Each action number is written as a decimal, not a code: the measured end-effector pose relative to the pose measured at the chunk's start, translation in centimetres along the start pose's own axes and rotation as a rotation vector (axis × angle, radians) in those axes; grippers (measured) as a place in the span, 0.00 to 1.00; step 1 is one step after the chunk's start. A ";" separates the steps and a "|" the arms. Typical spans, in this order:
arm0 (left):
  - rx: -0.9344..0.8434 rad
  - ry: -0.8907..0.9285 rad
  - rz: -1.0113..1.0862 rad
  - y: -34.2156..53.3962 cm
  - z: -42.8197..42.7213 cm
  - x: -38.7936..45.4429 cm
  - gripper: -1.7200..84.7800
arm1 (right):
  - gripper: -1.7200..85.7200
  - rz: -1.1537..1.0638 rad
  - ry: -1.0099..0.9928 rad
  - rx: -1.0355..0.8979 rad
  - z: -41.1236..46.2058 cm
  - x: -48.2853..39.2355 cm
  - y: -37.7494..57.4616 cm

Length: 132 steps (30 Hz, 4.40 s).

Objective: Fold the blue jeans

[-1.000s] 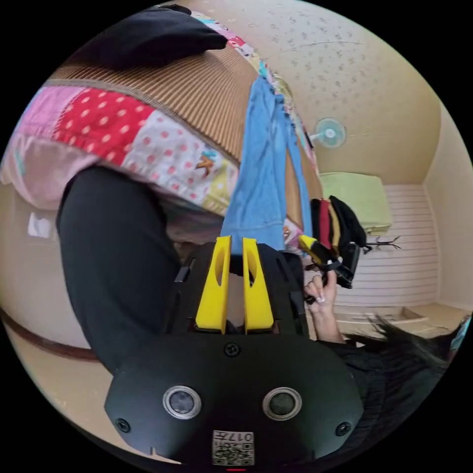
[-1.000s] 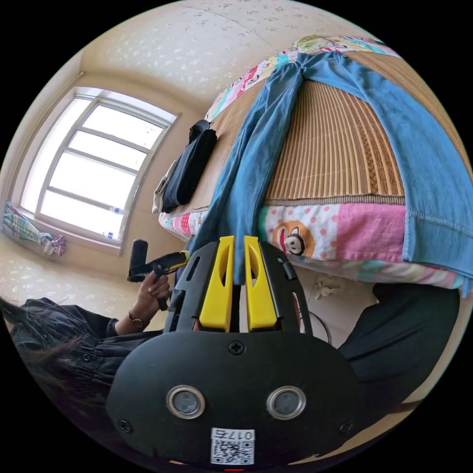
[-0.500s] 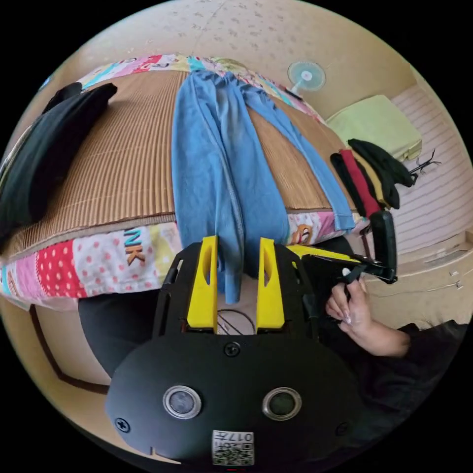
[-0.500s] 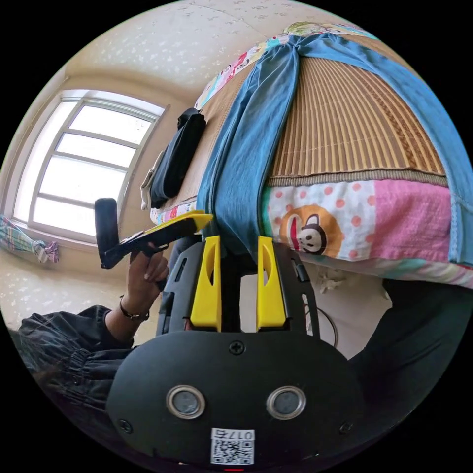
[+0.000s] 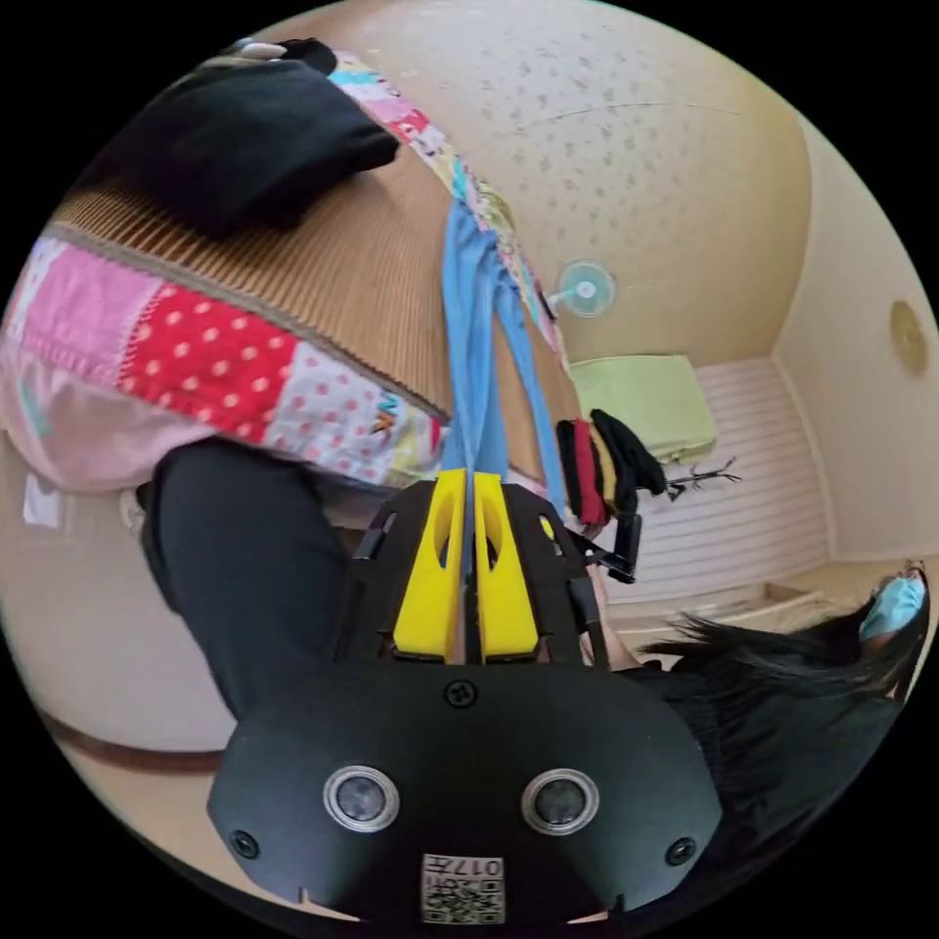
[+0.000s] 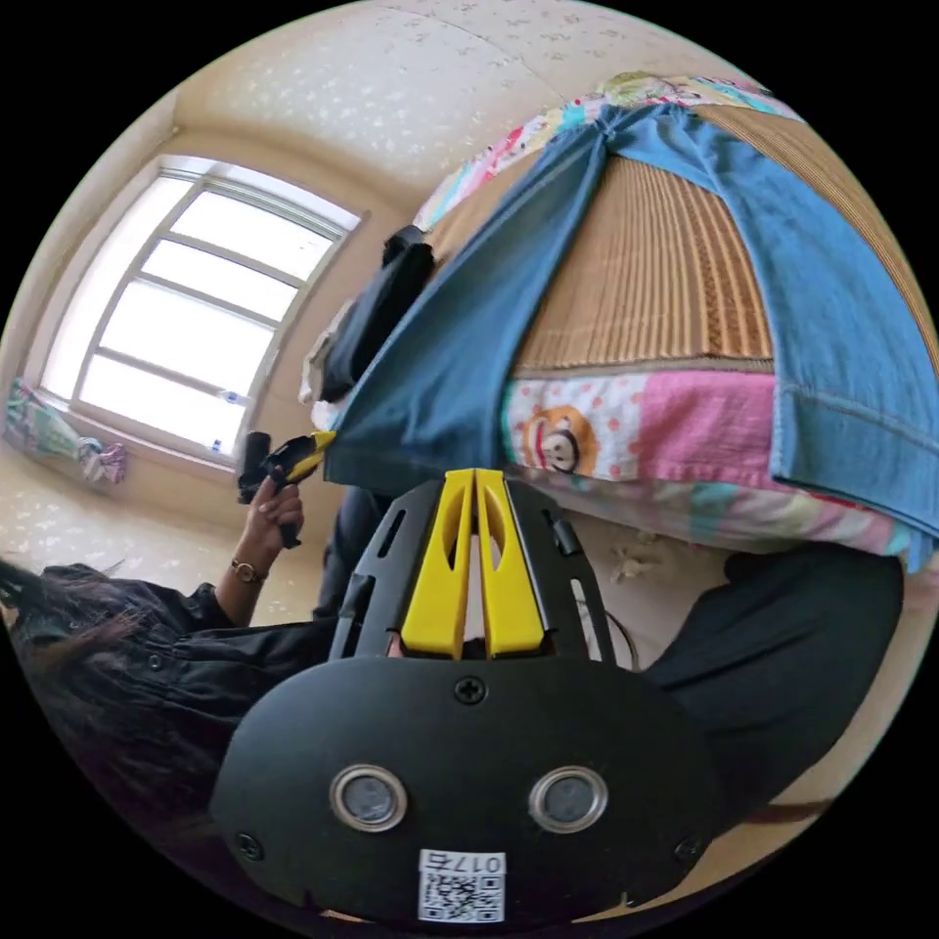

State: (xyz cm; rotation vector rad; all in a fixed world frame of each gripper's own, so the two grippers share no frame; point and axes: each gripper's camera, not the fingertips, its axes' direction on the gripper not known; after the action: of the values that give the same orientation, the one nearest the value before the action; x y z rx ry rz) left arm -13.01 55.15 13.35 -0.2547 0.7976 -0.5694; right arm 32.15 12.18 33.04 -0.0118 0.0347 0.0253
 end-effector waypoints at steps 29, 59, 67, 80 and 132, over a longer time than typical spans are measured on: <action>-0.098 -0.274 0.334 2.0 3.2 14.3 0.01 | 0.06 0.081 -0.435 0.714 -24.8 13.8 12.9; -0.485 0.073 0.397 -0.5 26.5 25.7 0.06 | 0.06 -0.082 -0.507 0.097 -14.2 6.7 13.5; -0.420 0.160 0.374 -1.5 24.3 23.5 0.02 | 0.09 0.105 -0.019 0.026 -20.3 8.1 5.8; -0.427 0.314 0.375 -4.6 21.9 23.1 0.01 | 0.14 0.239 0.078 0.276 -18.6 12.1 -29.8; -0.238 -0.315 0.285 -7.4 13.6 12.0 0.05 | 0.05 -0.245 0.187 -0.249 -7.2 -8.6 -4.6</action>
State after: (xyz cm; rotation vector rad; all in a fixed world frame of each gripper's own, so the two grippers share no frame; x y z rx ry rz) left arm 0.85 42.33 18.43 -0.4295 0.5804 -0.1584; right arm 23.47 7.29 26.18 -0.2672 0.2164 -0.2172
